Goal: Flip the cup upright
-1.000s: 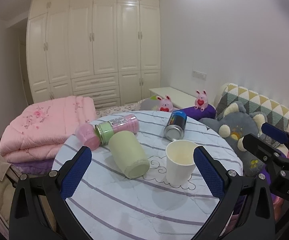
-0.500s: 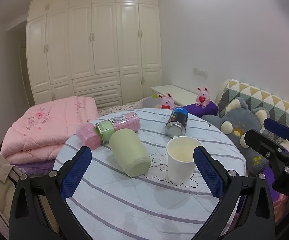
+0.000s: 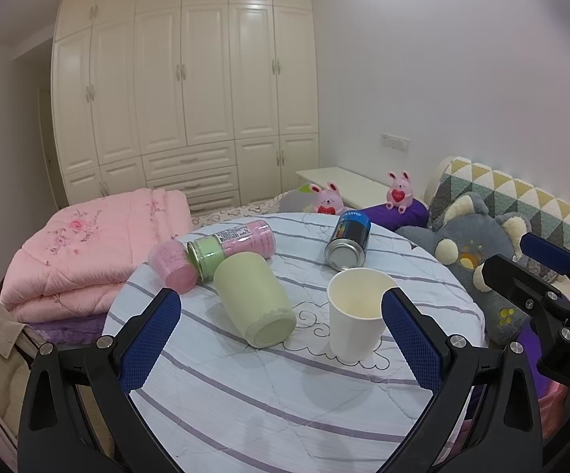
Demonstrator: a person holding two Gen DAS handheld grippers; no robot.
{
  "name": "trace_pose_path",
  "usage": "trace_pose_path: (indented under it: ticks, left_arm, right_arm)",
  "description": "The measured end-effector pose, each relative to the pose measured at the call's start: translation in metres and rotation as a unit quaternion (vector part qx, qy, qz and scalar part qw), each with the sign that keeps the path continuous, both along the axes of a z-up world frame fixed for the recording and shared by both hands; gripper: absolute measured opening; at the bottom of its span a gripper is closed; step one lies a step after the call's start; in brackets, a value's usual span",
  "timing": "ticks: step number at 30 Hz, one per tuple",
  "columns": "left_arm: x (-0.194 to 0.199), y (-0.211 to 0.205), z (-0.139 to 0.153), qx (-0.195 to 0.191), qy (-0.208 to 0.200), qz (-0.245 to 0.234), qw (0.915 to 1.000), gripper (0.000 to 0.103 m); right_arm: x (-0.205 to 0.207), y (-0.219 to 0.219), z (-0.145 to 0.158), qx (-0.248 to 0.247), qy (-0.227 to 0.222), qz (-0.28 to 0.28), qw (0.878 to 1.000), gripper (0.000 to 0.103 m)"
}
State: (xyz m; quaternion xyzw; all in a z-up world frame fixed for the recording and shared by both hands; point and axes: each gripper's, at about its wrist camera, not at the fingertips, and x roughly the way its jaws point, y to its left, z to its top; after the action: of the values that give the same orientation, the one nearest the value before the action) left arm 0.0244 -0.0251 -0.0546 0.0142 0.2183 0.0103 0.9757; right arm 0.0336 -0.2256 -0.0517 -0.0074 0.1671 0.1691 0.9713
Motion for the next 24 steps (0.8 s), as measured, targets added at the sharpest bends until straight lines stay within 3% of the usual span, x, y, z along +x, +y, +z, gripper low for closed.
trace_pose_path:
  ticks: [24]
  left_arm:
    - [0.0001,-0.0032,-0.0043,0.008,0.004,0.003,1.0000,0.103]
  right_arm:
    - [0.0014,0.0011,-0.0032,-0.006,0.009,-0.001,1.000,0.084]
